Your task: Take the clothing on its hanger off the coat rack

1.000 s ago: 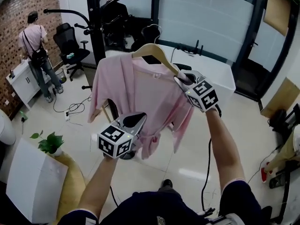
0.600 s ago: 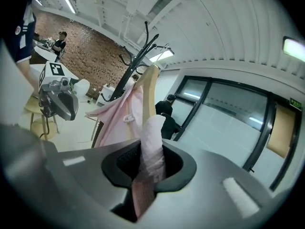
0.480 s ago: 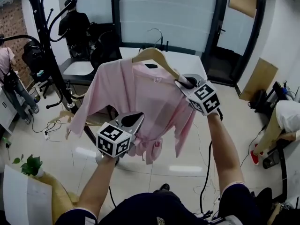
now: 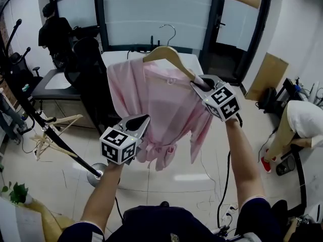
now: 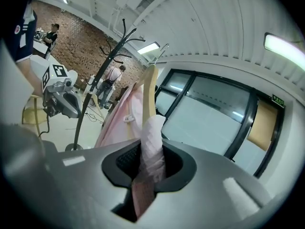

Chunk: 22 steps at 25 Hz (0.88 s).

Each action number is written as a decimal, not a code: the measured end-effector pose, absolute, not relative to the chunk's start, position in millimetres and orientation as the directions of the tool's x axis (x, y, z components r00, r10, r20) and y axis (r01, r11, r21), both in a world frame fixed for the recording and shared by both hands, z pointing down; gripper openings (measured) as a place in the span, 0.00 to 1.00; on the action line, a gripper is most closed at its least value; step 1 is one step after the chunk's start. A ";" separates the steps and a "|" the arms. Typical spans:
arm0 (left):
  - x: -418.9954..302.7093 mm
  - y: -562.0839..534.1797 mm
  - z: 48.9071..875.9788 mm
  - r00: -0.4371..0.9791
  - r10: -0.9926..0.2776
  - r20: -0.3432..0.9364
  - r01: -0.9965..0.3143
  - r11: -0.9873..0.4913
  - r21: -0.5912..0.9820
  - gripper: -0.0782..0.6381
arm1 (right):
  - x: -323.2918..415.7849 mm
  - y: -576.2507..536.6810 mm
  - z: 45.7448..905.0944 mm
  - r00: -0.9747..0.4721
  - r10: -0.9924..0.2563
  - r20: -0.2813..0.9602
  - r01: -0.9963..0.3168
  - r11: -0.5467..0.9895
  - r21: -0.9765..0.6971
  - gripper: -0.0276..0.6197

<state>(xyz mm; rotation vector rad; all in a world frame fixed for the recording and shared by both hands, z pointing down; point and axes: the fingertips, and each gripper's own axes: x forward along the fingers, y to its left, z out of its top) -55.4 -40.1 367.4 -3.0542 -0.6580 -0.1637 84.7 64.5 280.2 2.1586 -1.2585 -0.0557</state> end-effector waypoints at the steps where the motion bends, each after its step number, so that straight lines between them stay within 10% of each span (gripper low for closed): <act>1: -45.5 -36.3 368.7 0.906 0.410 0.106 0.411 -0.911 0.011 0.13 | 93.7 69.8 281.9 0.549 -0.792 0.267 -0.766 -0.350 0.538 0.14; 22: 202.6 -32.8 389.1 0.886 0.447 0.125 0.445 -0.894 0.049 0.13 | 330.6 99.9 282.9 0.590 -0.767 0.253 -0.753 -0.410 0.514 0.13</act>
